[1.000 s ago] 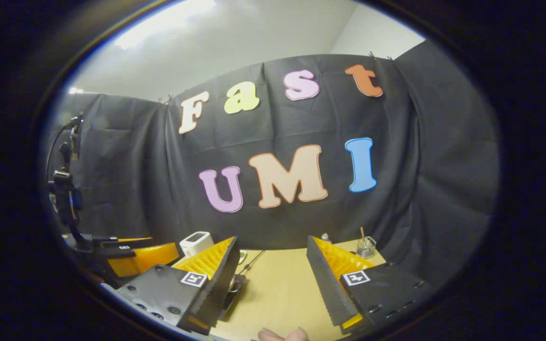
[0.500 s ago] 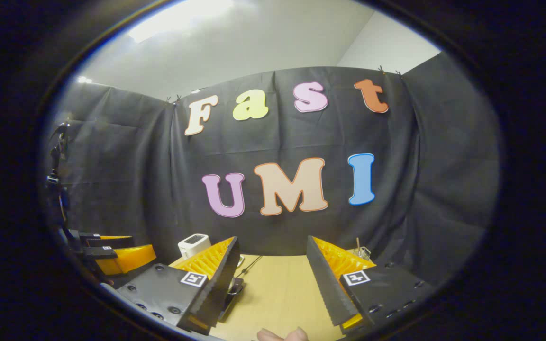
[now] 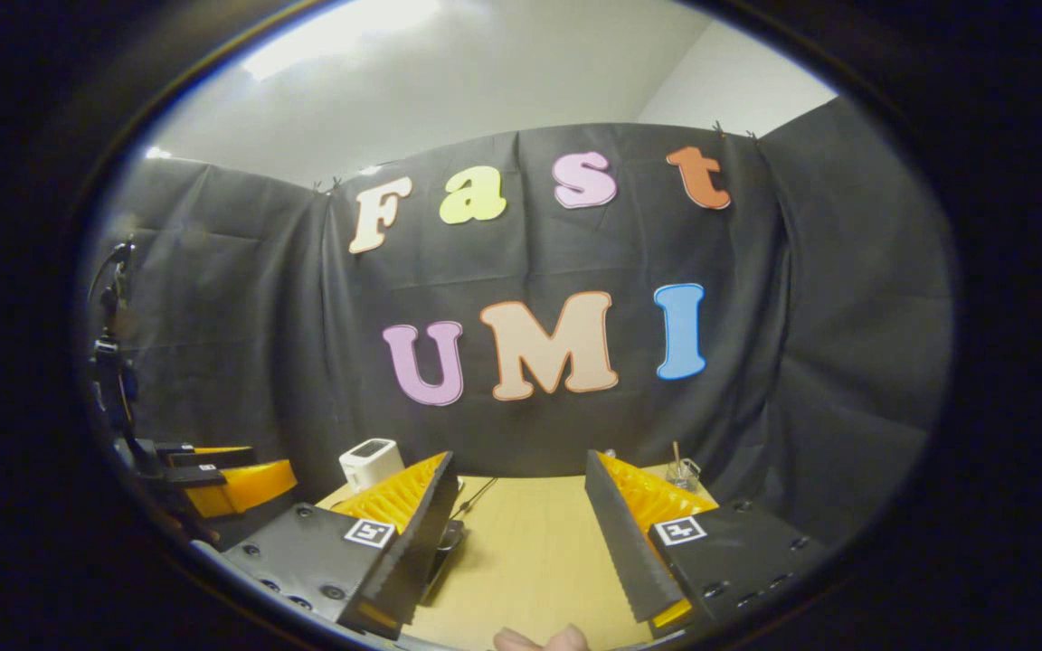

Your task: First push the handle of the pot to place it horizontally, then grasp the pot with both hands and set it on the induction cooktop.

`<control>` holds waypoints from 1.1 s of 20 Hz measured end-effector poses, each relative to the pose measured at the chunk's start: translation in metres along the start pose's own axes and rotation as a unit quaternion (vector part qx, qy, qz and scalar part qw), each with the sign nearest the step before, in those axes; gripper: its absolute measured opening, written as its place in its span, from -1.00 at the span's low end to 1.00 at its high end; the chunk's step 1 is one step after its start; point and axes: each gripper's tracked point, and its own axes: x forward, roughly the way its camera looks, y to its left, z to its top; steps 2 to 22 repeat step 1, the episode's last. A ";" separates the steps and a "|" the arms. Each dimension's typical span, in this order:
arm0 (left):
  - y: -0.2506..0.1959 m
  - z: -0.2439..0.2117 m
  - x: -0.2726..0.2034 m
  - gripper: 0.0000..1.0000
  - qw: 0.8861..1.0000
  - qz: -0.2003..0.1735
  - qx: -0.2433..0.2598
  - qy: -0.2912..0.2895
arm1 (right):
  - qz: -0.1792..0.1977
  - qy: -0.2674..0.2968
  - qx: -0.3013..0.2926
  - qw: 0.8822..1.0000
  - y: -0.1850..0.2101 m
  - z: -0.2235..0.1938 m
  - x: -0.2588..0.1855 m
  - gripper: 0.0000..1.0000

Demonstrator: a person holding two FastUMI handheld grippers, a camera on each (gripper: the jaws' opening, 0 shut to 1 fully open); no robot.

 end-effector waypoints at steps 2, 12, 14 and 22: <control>-0.001 0.001 -0.001 0.90 1.000 -0.004 -0.004 -0.003 | 0.001 0.000 -0.002 1.000 0.001 0.000 0.000 0.70; -0.001 0.001 -0.001 0.90 1.000 -0.004 -0.004 -0.003 | 0.001 0.000 -0.002 1.000 0.001 0.000 0.000 0.70; -0.001 0.001 -0.001 0.90 1.000 -0.004 -0.004 -0.003 | 0.001 0.000 -0.002 1.000 0.001 0.000 0.000 0.70; -0.001 0.001 -0.001 0.90 1.000 -0.004 -0.004 -0.003 | 0.001 0.000 -0.002 1.000 0.001 0.000 0.000 0.70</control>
